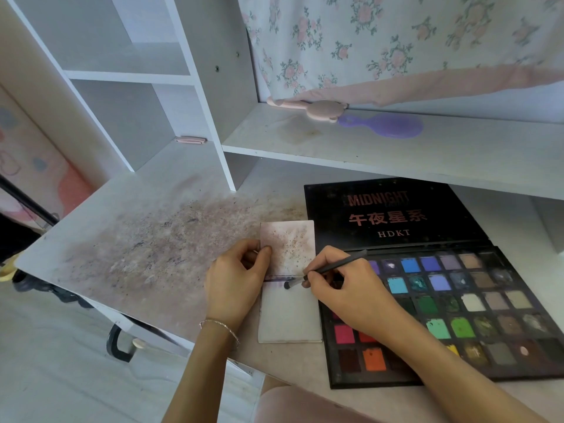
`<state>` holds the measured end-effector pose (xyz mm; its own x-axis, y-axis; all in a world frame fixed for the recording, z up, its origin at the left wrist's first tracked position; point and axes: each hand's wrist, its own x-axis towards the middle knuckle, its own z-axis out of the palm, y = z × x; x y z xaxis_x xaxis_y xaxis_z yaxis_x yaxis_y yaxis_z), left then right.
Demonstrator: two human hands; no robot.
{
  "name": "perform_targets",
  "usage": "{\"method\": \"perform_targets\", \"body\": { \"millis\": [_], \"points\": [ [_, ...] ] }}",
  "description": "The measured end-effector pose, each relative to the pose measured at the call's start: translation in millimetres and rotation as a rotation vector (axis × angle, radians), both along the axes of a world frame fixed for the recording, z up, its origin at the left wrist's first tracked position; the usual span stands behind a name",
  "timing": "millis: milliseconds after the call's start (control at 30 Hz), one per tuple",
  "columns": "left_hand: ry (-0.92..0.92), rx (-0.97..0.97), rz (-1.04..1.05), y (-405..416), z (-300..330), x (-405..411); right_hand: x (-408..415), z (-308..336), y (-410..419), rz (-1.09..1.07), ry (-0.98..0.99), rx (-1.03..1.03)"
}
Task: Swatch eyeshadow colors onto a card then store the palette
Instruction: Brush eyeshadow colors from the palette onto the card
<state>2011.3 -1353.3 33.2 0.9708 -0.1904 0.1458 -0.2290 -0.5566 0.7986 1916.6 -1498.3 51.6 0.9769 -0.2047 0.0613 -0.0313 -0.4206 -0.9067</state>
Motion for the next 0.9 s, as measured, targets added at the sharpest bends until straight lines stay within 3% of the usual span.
{"method": "perform_targets", "body": {
  "millis": [900],
  "points": [
    [0.012,-0.009,0.016,-1.0,0.8,-0.3,1.9,-1.9,-0.8,0.015,-0.01,-0.027]
  ]
}}
